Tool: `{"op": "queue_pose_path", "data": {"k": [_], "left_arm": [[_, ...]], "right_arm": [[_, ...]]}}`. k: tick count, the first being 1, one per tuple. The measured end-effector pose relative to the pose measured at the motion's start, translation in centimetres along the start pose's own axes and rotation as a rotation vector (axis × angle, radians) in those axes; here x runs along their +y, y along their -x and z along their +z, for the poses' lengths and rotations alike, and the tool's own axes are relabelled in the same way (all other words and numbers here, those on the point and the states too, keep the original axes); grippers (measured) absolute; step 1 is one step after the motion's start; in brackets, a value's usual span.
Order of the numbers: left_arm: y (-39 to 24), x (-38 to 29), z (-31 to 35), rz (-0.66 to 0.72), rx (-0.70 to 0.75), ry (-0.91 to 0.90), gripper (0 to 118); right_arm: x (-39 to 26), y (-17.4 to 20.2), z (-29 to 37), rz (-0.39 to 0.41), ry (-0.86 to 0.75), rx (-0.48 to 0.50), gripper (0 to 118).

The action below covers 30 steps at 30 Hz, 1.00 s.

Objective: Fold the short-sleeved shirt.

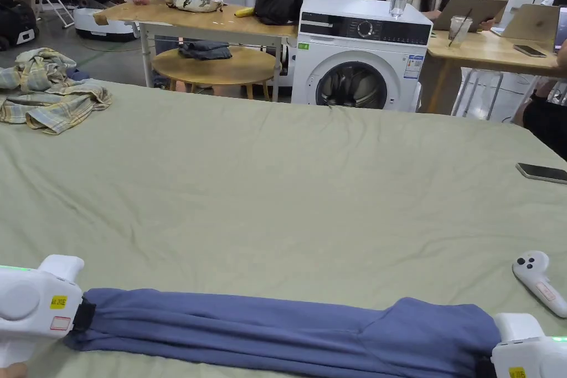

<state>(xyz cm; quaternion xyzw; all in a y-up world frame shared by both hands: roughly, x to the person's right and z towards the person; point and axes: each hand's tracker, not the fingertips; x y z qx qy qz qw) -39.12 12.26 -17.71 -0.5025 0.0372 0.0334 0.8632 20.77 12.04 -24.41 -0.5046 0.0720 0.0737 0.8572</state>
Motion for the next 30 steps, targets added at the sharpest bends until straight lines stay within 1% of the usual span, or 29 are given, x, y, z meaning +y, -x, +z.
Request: {"op": "queue_pose_path", "data": {"k": [2, 4, 5, 6, 7, 8, 10, 12, 14, 16, 19, 20, 22, 24, 25, 26, 27, 28, 29, 30], "left_arm": [[-0.5, 0.0, -0.3, -0.030, 0.023, 0.002, 0], [-0.6, 0.1, 0.0, -0.026, 0.026, -0.001, 0], [-0.6, 0.3, 0.3, -0.019, 0.029, -0.002, 4], [-0.6, 0.5, 0.8, -0.010, 0.027, -0.004, 16], [-0.8, 0.6, 1.3, -0.001, 0.029, -0.018, 24], [-1.0, 0.8, 2.0, 0.004, 0.032, -0.044, 28], [-1.5, 1.5, 3.3, 0.008, 0.005, -0.114, 35], [-2.7, 2.3, 4.5, 0.001, -0.014, -0.215, 35], [-4.0, 2.8, 5.4, -0.023, -0.021, -0.325, 35], [-5.5, 3.2, 6.1, -0.041, -0.017, -0.431, 35], [-8.0, 3.4, 6.9, -0.049, 0.004, -0.593, 35], [-8.8, 3.4, 7.3, -0.031, 0.014, -0.658, 35], [-9.5, 3.5, 7.5, -0.036, 0.016, -0.750, 35], [-10.7, 3.6, 8.0, -0.041, 0.048, -0.824, 35], [-11.2, 3.5, 8.3, -0.054, 0.052, -0.857, 35], [-11.8, 3.4, 8.5, -0.051, 0.051, -0.877, 35], [-12.2, 3.2, 8.7, -0.049, 0.045, -0.908, 31], [-12.4, 3.2, 8.9, -0.059, 0.040, -0.921, 20], [-12.6, 3.1, 9.0, -0.071, 0.043, -0.925, 6], [-13.1, 3.0, 9.1, -0.072, 0.082, -0.947, 0]], "right_arm": [[0.2, 0.1, -0.2, 0.004, -0.004, -0.009, 0], [0.4, 0.4, -0.3, 0.011, 0.001, -0.021, 1], [0.5, 0.5, 0.0, 0.015, 0.003, -0.032, 12], [0.7, 0.8, 0.6, 0.019, 0.003, -0.061, 39], [0.9, 1.1, 1.4, 0.026, -0.030, -0.117, 56], [1.1, 1.4, 2.3, 0.038, -0.073, -0.161, 58], [1.8, 1.7, 4.4, 0.036, -0.155, -0.152, 58], [2.8, 2.6, 6.0, -0.004, -0.227, -0.146, 58], [3.8, 3.2, 6.7, -0.014, -0.312, -0.150, 58], [4.5, 4.8, 7.2, -0.006, -0.428, -0.150, 58], [5.1, 7.8, 7.5, -0.022, -0.614, -0.133, 58], [5.2, 8.8, 7.5, -0.030, -0.673, -0.120, 58], [5.2, 11.0, 7.9, -0.041, -0.771, -0.101, 58], [5.2, 12.9, 8.1, -0.048, -0.865, -0.088, 57], [5.4, 13.5, 8.2, -0.054, -0.888, -0.100, 56], [5.4, 14.2, 8.4, -0.067, -0.918, -0.099, 50], [5.4, 14.8, 8.6, -0.077, -0.947, -0.093, 30], [5.4, 15.2, 8.8, -0.093, -0.962, -0.074, 13], [5.5, 15.6, 8.9, -0.104, -0.974, -0.077, 7], [5.5, 16.1, 9.0, -0.097, -0.975, -0.087, 6]]}}
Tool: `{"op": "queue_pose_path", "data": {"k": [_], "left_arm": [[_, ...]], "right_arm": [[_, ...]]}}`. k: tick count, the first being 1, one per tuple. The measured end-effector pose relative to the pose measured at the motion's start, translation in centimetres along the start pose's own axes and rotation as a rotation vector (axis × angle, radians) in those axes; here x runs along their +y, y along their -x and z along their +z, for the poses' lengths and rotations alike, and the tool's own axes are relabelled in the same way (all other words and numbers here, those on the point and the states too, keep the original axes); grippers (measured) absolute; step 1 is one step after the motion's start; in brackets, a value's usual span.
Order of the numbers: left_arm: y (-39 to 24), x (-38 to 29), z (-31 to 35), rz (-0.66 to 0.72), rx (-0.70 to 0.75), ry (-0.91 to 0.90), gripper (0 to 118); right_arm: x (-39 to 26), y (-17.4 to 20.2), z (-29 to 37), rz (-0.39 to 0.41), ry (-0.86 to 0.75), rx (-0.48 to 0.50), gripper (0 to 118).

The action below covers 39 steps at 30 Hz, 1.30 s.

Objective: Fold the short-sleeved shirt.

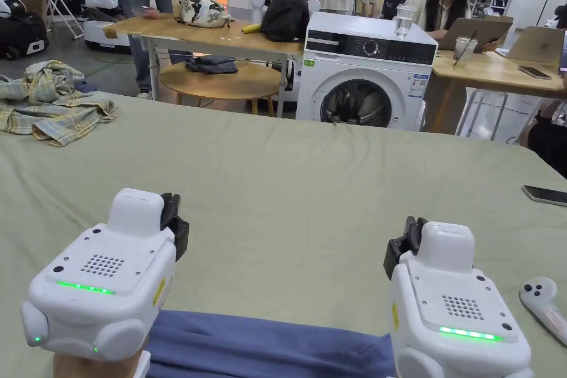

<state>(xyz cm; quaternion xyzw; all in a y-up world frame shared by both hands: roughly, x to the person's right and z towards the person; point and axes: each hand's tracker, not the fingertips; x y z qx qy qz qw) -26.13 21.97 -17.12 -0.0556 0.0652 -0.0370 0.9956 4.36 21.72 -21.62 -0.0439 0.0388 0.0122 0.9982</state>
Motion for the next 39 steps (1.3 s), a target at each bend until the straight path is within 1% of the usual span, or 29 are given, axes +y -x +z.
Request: {"op": "queue_pose_path", "data": {"k": [1, 2, 4, 6, 7, 9, 10, 13, 15, 17, 20, 21, 22, 23, 24, 25, 26, 29, 32, 34, 35, 37, 39], "left_arm": [[-0.2, 0.0, 0.1, -0.013, 0.037, -0.003, 0], [0.1, 0.0, 0.2, 0.000, 0.012, 0.006, 0], [0.6, 0.1, 0.2, 0.039, -0.003, 0.037, 0], [1.3, -0.2, 0.3, 0.032, 0.037, 0.051, 0], [2.0, -0.3, 0.2, 0.036, 0.033, 0.072, 0], [3.5, -0.4, -0.2, 0.049, 0.042, 0.149, 0], [4.8, -0.5, -0.5, 0.060, 0.000, 0.209, 0], [8.5, -1.4, -1.6, 0.100, -0.037, 0.370, 0], [10.9, -2.4, -2.6, 0.147, -0.037, 0.490, 0], [13.4, -3.7, -3.4, 0.242, -0.105, 0.616, 0], [16.7, -5.3, -4.1, 0.359, -0.200, 0.695, 0], [17.7, -5.8, -4.4, 0.376, -0.211, 0.728, 3], [18.4, -6.2, -4.6, 0.402, -0.245, 0.744, 10], [19.6, -6.9, -4.9, 0.448, -0.299, 0.770, 24], [20.4, -7.3, -5.2, 0.493, -0.335, 0.808, 49], [21.3, -8.0, -5.4, 0.550, -0.370, 0.846, 70], [22.1, -8.9, -5.6, 0.605, -0.416, 0.870, 77], [23.4, -10.7, -5.6, 0.704, -0.466, 0.923, 77], [24.0, -13.1, -5.8, 0.822, -0.552, 0.986, 77], [23.8, -14.8, -6.0, 0.860, -0.551, 1.024, 77], [23.5, -15.6, -6.0, 0.886, -0.573, 0.998, 77], [23.0, -15.5, -5.6, 0.958, -0.626, 0.892, 77], [21.4, -16.5, -5.8, 1.009, -0.643, 0.875, 76]], "right_arm": [[0.0, 0.2, 0.1, -0.003, -0.017, 0.008, 2], [0.0, 0.5, 0.2, -0.001, -0.029, 0.012, 0], [0.0, 1.0, 0.0, 0.005, -0.036, -0.001, 0], [0.0, 1.2, -0.3, -0.007, -0.026, 0.015, 0], [0.0, 1.4, -0.6, -0.016, -0.012, 0.023, 0], [-0.2, 1.7, -1.1, -0.025, 0.008, 0.023, 0], [-0.3, 1.8, -1.3, -0.026, 0.017, 0.028, 0], [-0.7, 2.1, -1.9, -0.021, 0.043, 0.044, 0], [-0.9, 2.4, -2.3, -0.007, 0.060, 0.052, 0], [-1.2, 2.8, -2.6, 0.003, 0.069, 0.064, 0], [-1.4, 3.3, -3.0, 0.017, 0.081, 0.072, 0], [-1.6, 3.4, -3.1, 0.017, 0.087, 0.079, 0], [-1.6, 3.4, -3.2, 0.015, 0.091, 0.082, 0], [-1.8, 3.5, -3.3, 0.014, 0.098, 0.085, 0], [-2.0, 3.6, -3.4, 0.015, 0.104, 0.088, 0], [-2.1, 3.7, -3.5, 0.017, 0.108, 0.090, 0], [-2.3, 3.8, -3.5, 0.022, 0.112, 0.093, 0], [-2.5, 4.1, -3.5, 0.035, 0.122, 0.100, 0], [-2.6, 4.3, -3.4, 0.046, 0.130, 0.106, 0], [-2.7, 4.4, -3.4, 0.058, 0.135, 0.100, 0], [-2.7, 4.5, -3.4, 0.060, 0.136, 0.101, 0], [-2.8, 4.5, -3.4, 0.060, 0.139, 0.105, 0], [-3.0, 4.7, -3.5, 0.054, 0.140, 0.104, 0]]}}
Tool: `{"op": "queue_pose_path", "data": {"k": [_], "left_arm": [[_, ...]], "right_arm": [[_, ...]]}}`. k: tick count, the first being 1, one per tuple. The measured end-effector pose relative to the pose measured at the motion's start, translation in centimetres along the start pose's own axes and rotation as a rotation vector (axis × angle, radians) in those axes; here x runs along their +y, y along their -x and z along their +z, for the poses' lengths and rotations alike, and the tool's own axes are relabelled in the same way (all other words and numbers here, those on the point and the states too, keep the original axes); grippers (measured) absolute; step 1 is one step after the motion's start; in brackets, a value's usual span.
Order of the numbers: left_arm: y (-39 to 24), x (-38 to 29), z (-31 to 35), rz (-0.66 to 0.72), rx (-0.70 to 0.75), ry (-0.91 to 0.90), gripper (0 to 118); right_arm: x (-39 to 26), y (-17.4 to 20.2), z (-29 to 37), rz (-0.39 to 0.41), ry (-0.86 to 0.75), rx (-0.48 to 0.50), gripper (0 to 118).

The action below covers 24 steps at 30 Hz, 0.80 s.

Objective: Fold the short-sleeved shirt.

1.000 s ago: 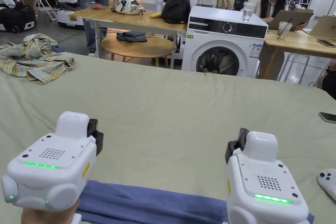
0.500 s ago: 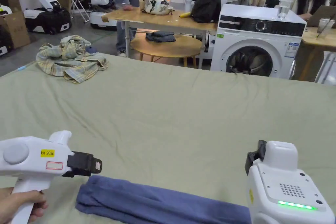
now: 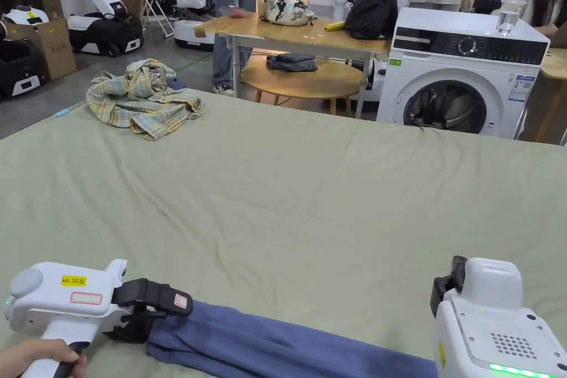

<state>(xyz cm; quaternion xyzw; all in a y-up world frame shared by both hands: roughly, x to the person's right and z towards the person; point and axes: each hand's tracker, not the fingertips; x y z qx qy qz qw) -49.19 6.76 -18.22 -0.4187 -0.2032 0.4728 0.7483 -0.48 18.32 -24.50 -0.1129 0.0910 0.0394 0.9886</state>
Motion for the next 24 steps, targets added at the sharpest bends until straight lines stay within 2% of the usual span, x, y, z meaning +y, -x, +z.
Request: {"op": "queue_pose_path", "data": {"k": [2, 3, 5, 8, 9, 14, 18, 24], "left_arm": [[0.1, 0.0, -0.5, 0.018, -0.057, 0.046, 74], [-0.2, 0.0, -0.8, 0.017, -0.052, 0.046, 62], [-0.7, 0.2, -0.8, 0.015, -0.019, 0.038, 20], [-1.4, -0.5, -1.5, -0.014, 0.134, 0.081, 14], [-1.9, -0.7, -1.6, -0.031, 0.078, 0.055, 12], [-2.7, 0.1, 0.0, -0.044, 0.126, 0.023, 10], [-4.7, 0.4, 1.7, -0.085, 0.098, -0.029, 9], [-6.4, 1.7, 6.7, -0.113, 0.189, -0.095, 9]], "right_arm": [[-0.2, 0.3, -0.3, -0.004, 0.005, 0.000, 0], [-0.2, 0.4, -0.4, -0.005, 0.008, -0.001, 0], [-0.4, 0.6, -0.6, -0.007, 0.019, 0.002, 0], [-0.5, 0.7, -0.8, -0.015, 0.034, 0.010, 0], [-0.5, 0.7, -0.8, -0.014, 0.038, 0.010, 0], [-0.5, 0.6, -0.8, -0.009, 0.043, 0.015, 0], [-0.3, 0.4, -0.7, 0.002, 0.038, 0.019, 0], [0.1, 0.4, -0.6, 0.017, 0.028, 0.024, 0]]}}
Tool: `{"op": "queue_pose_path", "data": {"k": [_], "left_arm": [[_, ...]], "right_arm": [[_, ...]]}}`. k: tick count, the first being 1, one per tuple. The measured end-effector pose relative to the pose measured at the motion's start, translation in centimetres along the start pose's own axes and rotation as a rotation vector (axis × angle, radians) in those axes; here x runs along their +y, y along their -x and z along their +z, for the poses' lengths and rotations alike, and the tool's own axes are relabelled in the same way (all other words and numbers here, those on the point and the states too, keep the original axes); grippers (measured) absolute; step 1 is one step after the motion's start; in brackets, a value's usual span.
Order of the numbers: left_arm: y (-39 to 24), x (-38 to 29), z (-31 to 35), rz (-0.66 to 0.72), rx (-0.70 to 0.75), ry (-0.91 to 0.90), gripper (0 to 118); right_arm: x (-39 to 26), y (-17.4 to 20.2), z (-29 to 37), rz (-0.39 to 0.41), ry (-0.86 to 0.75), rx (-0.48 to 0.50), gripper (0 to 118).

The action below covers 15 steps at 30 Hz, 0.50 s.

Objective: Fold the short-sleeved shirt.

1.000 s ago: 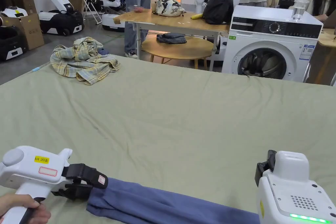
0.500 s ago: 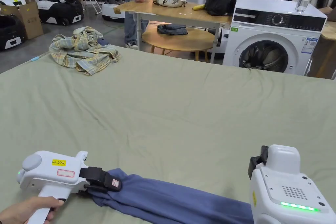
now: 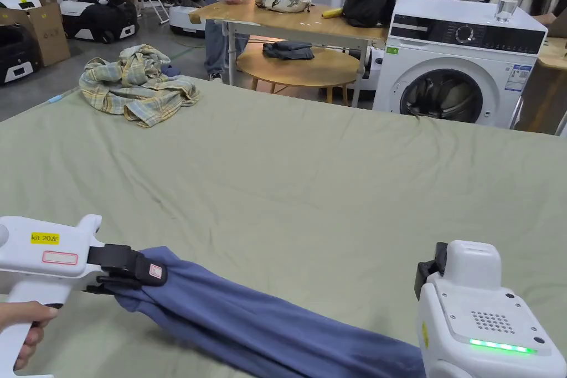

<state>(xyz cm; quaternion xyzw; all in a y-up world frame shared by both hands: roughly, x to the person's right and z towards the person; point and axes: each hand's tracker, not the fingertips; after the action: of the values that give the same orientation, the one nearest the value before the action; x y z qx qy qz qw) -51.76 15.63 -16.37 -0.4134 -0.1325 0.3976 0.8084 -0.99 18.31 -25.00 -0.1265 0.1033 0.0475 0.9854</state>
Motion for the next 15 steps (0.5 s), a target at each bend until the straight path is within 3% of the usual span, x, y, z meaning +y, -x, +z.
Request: {"op": "queue_pose_path", "data": {"k": [4, 9, 15], "left_arm": [[-0.7, 0.2, 2.5, -0.022, 0.106, -0.017, 9], [-3.4, -0.9, 2.4, -0.017, 0.119, 0.028, 9], [-8.3, -2.5, 0.3, -0.009, -0.112, 0.038, 9]], "right_arm": [[0.1, 0.3, -0.1, 0.016, -0.004, 0.006, 0], [0.0, 0.7, -0.1, 0.007, -0.003, 0.026, 0], [-0.1, 1.0, 0.0, 0.005, 0.004, 0.037, 0]]}}
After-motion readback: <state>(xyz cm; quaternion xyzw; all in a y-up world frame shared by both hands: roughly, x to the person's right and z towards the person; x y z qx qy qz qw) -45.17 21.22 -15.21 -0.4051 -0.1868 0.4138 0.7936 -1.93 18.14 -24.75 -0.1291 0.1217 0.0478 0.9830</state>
